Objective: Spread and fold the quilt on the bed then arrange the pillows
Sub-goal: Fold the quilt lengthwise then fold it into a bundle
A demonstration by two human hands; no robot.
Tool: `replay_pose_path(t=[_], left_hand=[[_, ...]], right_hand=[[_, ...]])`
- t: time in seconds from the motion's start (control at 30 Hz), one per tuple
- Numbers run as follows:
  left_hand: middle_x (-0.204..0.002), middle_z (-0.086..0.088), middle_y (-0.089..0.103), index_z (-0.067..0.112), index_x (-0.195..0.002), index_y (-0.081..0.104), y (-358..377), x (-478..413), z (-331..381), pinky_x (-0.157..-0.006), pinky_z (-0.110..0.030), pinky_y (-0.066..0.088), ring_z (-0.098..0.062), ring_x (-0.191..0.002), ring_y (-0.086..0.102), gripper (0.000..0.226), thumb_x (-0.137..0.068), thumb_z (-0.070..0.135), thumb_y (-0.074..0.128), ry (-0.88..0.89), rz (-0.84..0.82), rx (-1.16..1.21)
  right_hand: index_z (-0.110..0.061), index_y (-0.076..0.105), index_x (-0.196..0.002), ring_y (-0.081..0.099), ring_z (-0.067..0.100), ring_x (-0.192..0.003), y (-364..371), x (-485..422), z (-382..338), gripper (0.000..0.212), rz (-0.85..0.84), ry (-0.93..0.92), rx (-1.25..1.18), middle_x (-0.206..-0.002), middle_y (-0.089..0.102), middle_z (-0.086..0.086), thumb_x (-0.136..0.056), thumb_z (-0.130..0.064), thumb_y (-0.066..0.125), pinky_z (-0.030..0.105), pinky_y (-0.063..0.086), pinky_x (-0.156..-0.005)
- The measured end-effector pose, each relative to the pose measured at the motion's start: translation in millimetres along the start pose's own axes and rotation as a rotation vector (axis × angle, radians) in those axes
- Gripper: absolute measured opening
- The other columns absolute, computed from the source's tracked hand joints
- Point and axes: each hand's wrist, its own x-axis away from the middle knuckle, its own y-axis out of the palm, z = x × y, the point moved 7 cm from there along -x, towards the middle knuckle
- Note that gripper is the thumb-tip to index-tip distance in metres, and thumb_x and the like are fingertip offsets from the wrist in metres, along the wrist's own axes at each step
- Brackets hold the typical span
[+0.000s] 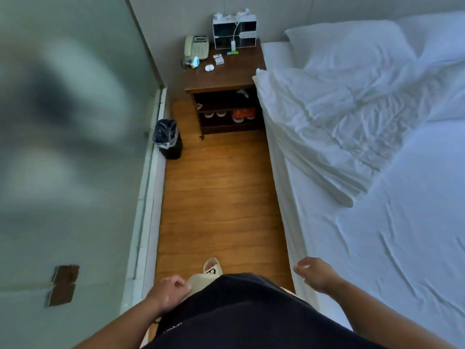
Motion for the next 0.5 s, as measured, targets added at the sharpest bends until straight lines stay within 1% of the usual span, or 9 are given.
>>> replay_pose_path(t=[0.07, 0.17, 0.23, 0.3, 0.37, 0.5], left_hand=[[-0.105, 0.011, 0.066, 0.031, -0.094, 0.067, -54, -28, 24, -0.084, -0.026, 0.05, -0.008, -0.094, 0.061, 0.024, -0.087, 0.053, 0.059, 0.021, -0.019, -0.035], [-0.108, 0.007, 0.064, 0.03, -0.098, 0.064, -135, -77, 57, -0.086, -0.03, 0.051, -0.013, -0.097, 0.062, 0.026, -0.089, 0.054, 0.059, 0.061, -0.007, -0.086], [-0.108, 0.005, 0.064, 0.029, -0.1, 0.064, -175, -106, 83, -0.087, -0.032, 0.052, -0.014, -0.095, 0.063, 0.027, -0.091, 0.054, 0.058, 0.065, -0.021, -0.142], [-0.11, 0.005, 0.062, 0.028, -0.101, 0.063, -204, -134, 113, -0.086, -0.032, 0.053, -0.015, -0.095, 0.063, 0.027, -0.092, 0.053, 0.057, 0.074, -0.03, -0.183], [-0.113, 0.005, 0.061, 0.028, -0.102, 0.064, -227, -161, 148, -0.085, -0.031, 0.052, -0.015, -0.096, 0.063, 0.028, -0.091, 0.053, 0.059, 0.101, -0.041, -0.232], [-0.116, 0.003, 0.063, 0.023, -0.104, 0.065, -252, -211, 227, -0.091, -0.027, 0.047, -0.014, -0.103, 0.06, 0.036, -0.088, 0.055, 0.06, 0.112, -0.129, -0.32]], right_hand=[[-0.032, 0.064, -0.1, 0.065, 0.013, -0.096, -15, -11, -30, 0.019, 0.017, 0.02, -0.019, -0.109, 0.066, -0.007, -0.094, -0.049, 0.059, 0.035, 0.056, -0.094], [-0.029, 0.068, -0.11, 0.062, 0.014, -0.104, -39, -32, -73, 0.027, 0.028, 0.019, -0.066, -0.113, 0.066, -0.007, -0.094, -0.049, 0.058, 0.032, 0.05, -0.095], [-0.029, 0.069, -0.114, 0.061, 0.014, -0.106, -53, -45, -90, 0.031, 0.041, 0.049, -0.111, -0.115, 0.066, -0.007, -0.095, -0.05, 0.057, 0.033, 0.049, -0.098], [-0.029, 0.069, -0.112, 0.061, 0.013, -0.105, -65, -64, -101, 0.029, 0.051, 0.082, -0.145, -0.114, 0.067, -0.007, -0.094, -0.05, 0.057, 0.034, 0.05, -0.098], [-0.027, 0.07, -0.109, 0.062, 0.014, -0.102, -83, -87, -112, 0.027, 0.056, 0.109, -0.188, -0.112, 0.068, -0.006, -0.094, -0.047, 0.059, 0.033, 0.05, -0.096], [-0.024, 0.072, -0.107, 0.063, 0.015, -0.102, -125, -133, -122, 0.027, 0.042, 0.146, -0.204, -0.11, 0.07, -0.003, -0.093, -0.044, 0.061, 0.029, 0.049, -0.091]])
